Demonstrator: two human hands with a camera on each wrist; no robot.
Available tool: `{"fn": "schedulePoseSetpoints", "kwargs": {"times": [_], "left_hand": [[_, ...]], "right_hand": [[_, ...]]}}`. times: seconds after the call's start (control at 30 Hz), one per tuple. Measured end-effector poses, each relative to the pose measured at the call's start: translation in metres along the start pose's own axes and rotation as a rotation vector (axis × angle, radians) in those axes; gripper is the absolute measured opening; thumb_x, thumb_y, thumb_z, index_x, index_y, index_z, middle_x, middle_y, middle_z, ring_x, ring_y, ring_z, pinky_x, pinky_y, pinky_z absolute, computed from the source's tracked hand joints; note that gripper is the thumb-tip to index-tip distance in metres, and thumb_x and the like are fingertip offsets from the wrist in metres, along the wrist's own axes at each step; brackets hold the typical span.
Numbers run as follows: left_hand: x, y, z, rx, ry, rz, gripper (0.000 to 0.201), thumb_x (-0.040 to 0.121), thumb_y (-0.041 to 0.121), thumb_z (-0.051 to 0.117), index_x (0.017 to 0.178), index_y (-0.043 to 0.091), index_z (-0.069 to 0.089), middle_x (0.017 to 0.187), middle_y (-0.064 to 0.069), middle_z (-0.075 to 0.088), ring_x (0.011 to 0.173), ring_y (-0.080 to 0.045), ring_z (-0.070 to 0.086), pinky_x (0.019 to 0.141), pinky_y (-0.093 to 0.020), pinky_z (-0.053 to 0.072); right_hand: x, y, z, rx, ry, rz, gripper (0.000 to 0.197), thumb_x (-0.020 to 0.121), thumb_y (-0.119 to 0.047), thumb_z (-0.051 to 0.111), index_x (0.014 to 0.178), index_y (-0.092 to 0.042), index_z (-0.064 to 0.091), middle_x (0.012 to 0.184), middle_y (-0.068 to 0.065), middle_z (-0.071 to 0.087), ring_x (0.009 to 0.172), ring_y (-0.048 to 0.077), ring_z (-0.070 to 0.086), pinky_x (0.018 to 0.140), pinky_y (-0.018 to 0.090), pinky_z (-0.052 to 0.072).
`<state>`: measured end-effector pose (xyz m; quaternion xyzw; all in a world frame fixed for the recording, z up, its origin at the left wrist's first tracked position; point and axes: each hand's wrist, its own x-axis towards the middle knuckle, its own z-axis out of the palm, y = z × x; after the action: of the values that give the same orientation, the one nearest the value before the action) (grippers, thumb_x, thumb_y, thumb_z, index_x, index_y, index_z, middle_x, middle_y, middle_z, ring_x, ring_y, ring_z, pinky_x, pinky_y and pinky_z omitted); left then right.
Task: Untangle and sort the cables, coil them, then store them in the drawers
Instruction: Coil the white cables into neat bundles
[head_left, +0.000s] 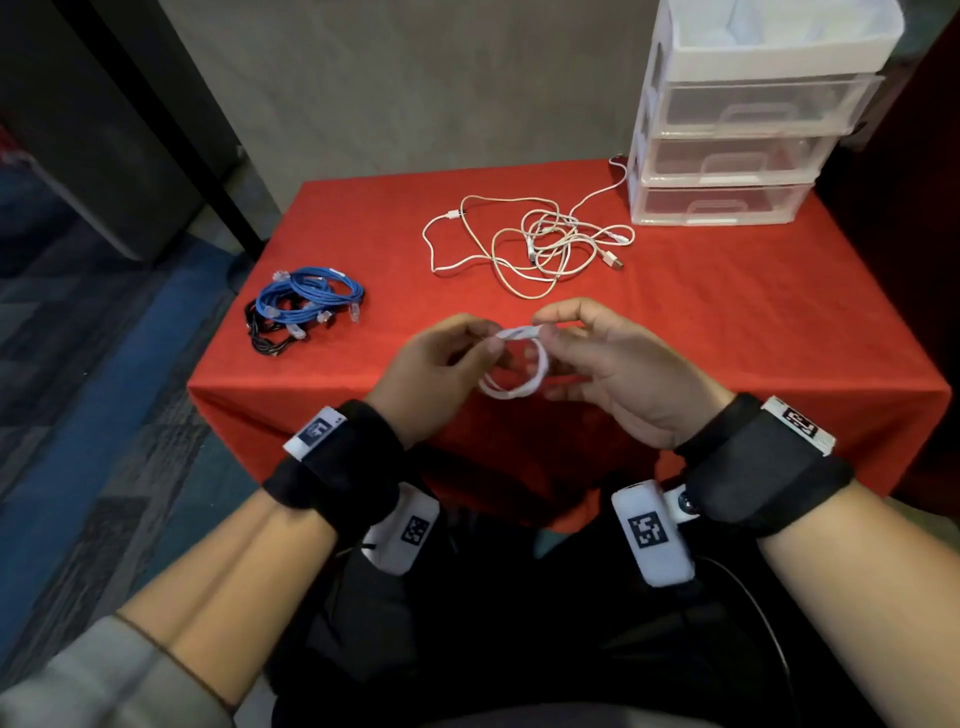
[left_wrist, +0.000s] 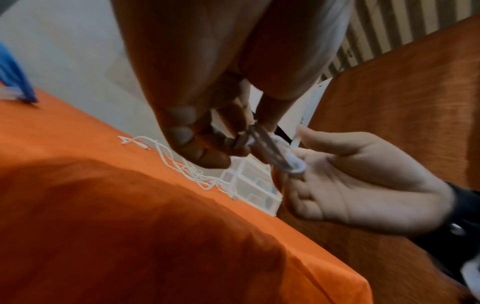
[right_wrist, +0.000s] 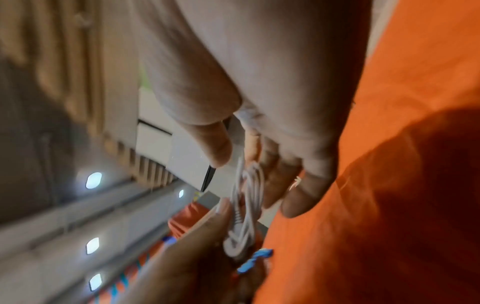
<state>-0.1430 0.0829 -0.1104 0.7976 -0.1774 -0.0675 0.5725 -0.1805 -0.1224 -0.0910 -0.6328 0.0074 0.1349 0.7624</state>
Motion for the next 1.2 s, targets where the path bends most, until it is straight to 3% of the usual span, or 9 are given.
{"fn": "schedulePoseSetpoints", "kwargs": {"times": [0.23, 0.43, 0.57, 0.73, 0.83, 0.9, 1.03, 1.13, 1.2], "left_hand": [[0.03, -0.055, -0.103, 0.483, 0.578, -0.28, 0.011, 0.092, 0.031, 0.067, 0.092, 0.022, 0.073, 0.078, 0.006, 0.067, 0.075, -0.015, 0.062, 0.077, -0.029, 0.049], [0.042, -0.078, -0.131, 0.738, 0.578, -0.324, 0.022, 0.084, 0.046, 0.071, 0.092, 0.026, 0.071, 0.106, -0.001, 0.065, 0.095, -0.022, 0.064, 0.088, -0.032, 0.05], [0.046, -0.074, -0.11, 0.763, 0.677, -0.133, 0.025, 0.082, 0.044, 0.07, 0.097, 0.024, 0.073, 0.112, -0.008, 0.057, 0.109, -0.028, 0.057, 0.1, -0.035, 0.045], [0.082, -0.053, -0.05, 0.684, 0.487, 0.077, 0.019, 0.085, 0.033, 0.062, 0.096, 0.023, 0.073, 0.097, -0.007, 0.062, 0.093, -0.029, 0.06, 0.091, -0.035, 0.047], [0.121, -0.045, -0.028, 0.73, 0.318, 0.003, 0.036, 0.09, 0.027, 0.059, 0.123, 0.015, 0.067, 0.122, -0.014, 0.063, 0.114, -0.036, 0.057, 0.102, -0.039, 0.043], [0.142, -0.046, -0.023, 0.807, 0.184, -0.118, 0.034, 0.093, 0.028, 0.059, 0.123, 0.012, 0.064, 0.128, -0.016, 0.063, 0.119, -0.04, 0.057, 0.102, -0.04, 0.044], [0.157, -0.039, -0.023, 0.86, 0.113, -0.181, 0.018, 0.092, 0.039, 0.049, 0.089, 0.024, 0.058, 0.093, -0.009, 0.069, 0.088, -0.035, 0.064, 0.076, -0.034, 0.049], [0.147, -0.02, -0.014, 0.692, 0.2, 0.02, 0.01, 0.097, 0.024, 0.052, 0.091, 0.02, 0.059, 0.073, 0.003, 0.058, 0.072, -0.026, 0.054, 0.065, -0.027, 0.033], [0.135, -0.002, -0.006, 0.638, 0.201, 0.141, 0.009, 0.097, 0.024, 0.054, 0.095, 0.02, 0.062, 0.064, 0.008, 0.053, 0.064, -0.02, 0.05, 0.062, -0.028, 0.032]], "right_hand": [[0.027, 0.018, -0.028, -0.303, 0.218, -0.015, 0.006, 0.1, -0.028, 0.061, 0.105, -0.024, 0.063, 0.104, 0.002, 0.065, 0.094, 0.013, 0.063, 0.074, 0.03, 0.05], [0.042, 0.04, -0.042, -0.326, 0.32, -0.012, 0.007, 0.101, -0.021, 0.06, 0.098, -0.018, 0.065, 0.098, 0.009, 0.062, 0.089, 0.015, 0.061, 0.063, 0.027, 0.053], [0.047, 0.041, -0.048, -0.382, 0.304, -0.052, 0.008, 0.1, -0.021, 0.06, 0.1, -0.014, 0.063, 0.092, 0.008, 0.057, 0.084, 0.015, 0.061, 0.058, 0.026, 0.055], [0.055, 0.046, -0.049, -0.66, 0.294, -0.153, 0.009, 0.095, -0.028, 0.062, 0.095, -0.02, 0.064, 0.078, -0.007, 0.059, 0.067, 0.014, 0.057, 0.061, 0.044, 0.06], [0.056, 0.053, -0.052, -0.752, 0.289, -0.197, 0.017, 0.087, -0.046, 0.057, 0.09, -0.03, 0.062, 0.078, -0.011, 0.06, 0.07, 0.015, 0.058, 0.068, 0.051, 0.059], [0.056, 0.056, -0.055, -0.767, 0.291, -0.207, 0.019, 0.087, -0.048, 0.056, 0.09, -0.031, 0.062, 0.077, -0.01, 0.059, 0.07, 0.014, 0.059, 0.068, 0.05, 0.059], [0.054, 0.057, -0.06, -0.633, 0.304, -0.196, 0.009, 0.098, -0.027, 0.062, 0.089, -0.023, 0.064, 0.069, -0.008, 0.056, 0.057, 0.01, 0.057, 0.06, 0.049, 0.061], [0.054, 0.056, -0.061, -0.546, 0.304, -0.163, 0.007, 0.099, -0.022, 0.061, 0.094, -0.025, 0.064, 0.074, -0.002, 0.054, 0.064, 0.015, 0.058, 0.056, 0.038, 0.061], [0.054, 0.048, -0.055, -0.543, 0.331, -0.219, 0.018, 0.098, -0.021, 0.062, 0.115, -0.03, 0.061, 0.096, -0.007, 0.056, 0.079, 0.013, 0.06, 0.066, 0.035, 0.061]]}}
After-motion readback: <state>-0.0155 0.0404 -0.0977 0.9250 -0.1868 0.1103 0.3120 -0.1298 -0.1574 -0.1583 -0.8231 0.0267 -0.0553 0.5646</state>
